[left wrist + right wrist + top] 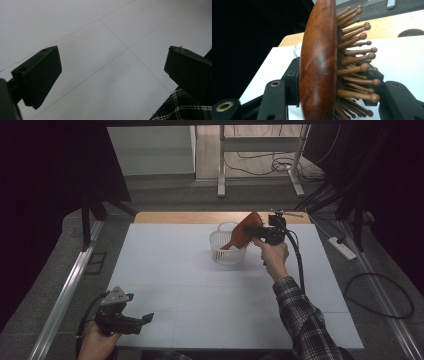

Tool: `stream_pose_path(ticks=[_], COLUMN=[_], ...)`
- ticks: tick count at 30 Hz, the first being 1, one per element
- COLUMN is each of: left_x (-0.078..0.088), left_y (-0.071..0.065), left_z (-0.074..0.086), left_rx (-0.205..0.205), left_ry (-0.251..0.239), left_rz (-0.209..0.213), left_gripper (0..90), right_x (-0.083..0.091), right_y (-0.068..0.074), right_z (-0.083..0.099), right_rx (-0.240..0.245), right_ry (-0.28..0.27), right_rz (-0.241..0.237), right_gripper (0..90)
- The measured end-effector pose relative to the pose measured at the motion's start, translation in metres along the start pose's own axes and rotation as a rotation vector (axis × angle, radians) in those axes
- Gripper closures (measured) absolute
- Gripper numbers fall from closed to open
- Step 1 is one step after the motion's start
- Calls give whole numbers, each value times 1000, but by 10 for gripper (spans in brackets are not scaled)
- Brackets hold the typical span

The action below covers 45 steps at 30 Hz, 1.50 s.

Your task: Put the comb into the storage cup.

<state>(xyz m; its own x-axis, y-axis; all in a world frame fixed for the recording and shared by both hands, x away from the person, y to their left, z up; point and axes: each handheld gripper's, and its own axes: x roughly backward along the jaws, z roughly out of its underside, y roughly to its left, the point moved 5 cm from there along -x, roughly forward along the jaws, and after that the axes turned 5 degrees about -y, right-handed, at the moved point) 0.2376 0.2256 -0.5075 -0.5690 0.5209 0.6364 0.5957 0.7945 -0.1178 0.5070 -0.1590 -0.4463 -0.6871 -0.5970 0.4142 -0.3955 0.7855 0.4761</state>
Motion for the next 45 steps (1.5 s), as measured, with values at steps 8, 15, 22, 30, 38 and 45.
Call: stream_pose_path(ticks=[8, 15, 22, 30, 38, 45], left_x=[0, 0, 0, 0, 0, 0], left_y=[0, 0, 0, 0, 0, 0], left_z=[0, 0, 0, 0, 0, 0], left_rx=[-3, -3, -3, -3, -4, -6], left_ry=[3, 5, 5, 5, 6, 7], left_rz=[0, 0, 0, 0, -1, -1], left_gripper=[19, 19, 19, 19, 19, 20], right_x=[0, 0, -1, -1, -1, 0], right_y=[-3, -6, -6, -5, -4, -2], right_z=[1, 4, 4, 5, 7, 9], right_rx=[54, 84, 86, 122, 162, 196], right_ry=[12, 42, 43, 56, 82, 101], right_rz=[39, 65, 66, 82, 95, 107], right_gripper=[394, 314, 252, 187, 168, 118])
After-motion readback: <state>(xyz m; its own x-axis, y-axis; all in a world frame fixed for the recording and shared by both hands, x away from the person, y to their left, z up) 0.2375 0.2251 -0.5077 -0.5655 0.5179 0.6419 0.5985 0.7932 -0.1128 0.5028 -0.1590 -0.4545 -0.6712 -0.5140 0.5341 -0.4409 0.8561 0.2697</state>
